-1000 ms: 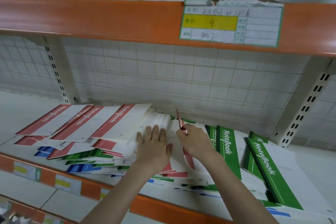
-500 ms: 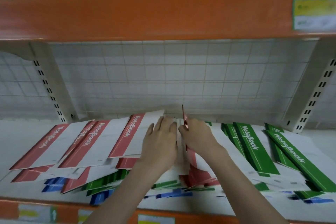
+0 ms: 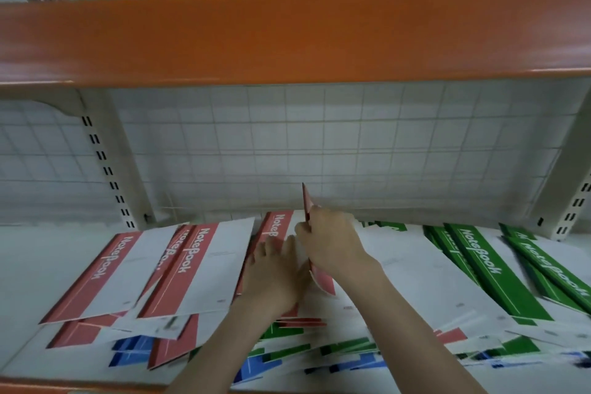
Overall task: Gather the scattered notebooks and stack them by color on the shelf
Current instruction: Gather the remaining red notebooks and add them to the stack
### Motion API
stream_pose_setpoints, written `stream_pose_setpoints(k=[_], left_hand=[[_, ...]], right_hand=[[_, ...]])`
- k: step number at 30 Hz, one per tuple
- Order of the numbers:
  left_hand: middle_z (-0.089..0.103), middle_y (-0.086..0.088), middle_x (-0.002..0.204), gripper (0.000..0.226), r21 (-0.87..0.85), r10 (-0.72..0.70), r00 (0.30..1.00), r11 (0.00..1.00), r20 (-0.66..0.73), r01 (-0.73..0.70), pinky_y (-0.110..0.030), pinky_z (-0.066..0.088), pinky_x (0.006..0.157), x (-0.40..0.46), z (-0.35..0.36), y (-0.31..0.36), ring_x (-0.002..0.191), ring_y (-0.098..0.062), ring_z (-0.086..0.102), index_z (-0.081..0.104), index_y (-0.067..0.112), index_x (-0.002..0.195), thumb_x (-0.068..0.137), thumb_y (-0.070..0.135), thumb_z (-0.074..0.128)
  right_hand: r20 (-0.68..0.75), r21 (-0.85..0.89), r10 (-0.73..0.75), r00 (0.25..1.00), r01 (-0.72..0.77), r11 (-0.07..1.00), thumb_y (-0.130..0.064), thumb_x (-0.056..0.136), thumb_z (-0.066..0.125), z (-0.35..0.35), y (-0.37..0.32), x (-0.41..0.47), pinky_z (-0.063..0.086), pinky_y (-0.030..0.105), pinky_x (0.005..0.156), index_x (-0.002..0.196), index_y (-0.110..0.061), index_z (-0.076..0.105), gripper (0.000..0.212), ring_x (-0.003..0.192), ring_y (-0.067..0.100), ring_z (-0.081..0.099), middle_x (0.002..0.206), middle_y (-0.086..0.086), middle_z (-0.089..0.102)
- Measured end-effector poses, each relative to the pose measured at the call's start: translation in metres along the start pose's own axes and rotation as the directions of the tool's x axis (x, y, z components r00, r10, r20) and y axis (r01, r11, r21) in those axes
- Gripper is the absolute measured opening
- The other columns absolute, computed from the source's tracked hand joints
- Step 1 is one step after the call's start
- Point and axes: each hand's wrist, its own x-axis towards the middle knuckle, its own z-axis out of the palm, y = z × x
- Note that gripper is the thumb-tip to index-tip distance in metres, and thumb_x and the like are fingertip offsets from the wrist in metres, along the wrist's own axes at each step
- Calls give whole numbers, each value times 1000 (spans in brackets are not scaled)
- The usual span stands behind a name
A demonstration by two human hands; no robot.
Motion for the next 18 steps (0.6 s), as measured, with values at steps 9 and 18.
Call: stream_pose_setpoints(k=[9,18], left_hand=[[41,0,144,43,-147,10,985,989,-169,-35,-47,31,109,-1,-3,5,133,-24,35,42,29,136,94,37,48],[59,-3,125,54,-620,-104,948,777,-300,-111,0,36,65,7,-16,-17,102,-12,57,52,14,133,82,16,71]], right_hand=[[21,-4,60,998,-59,998,-25,93,43,5,8,-1,39,28,58,78,-13,45,19,69,23,51,75,4,52],[-30,-14,11,999,-11,1000,-23,93,44,-3,10,0,27,26,47,61,-15,34,35,59,20,44,63,1,43]])
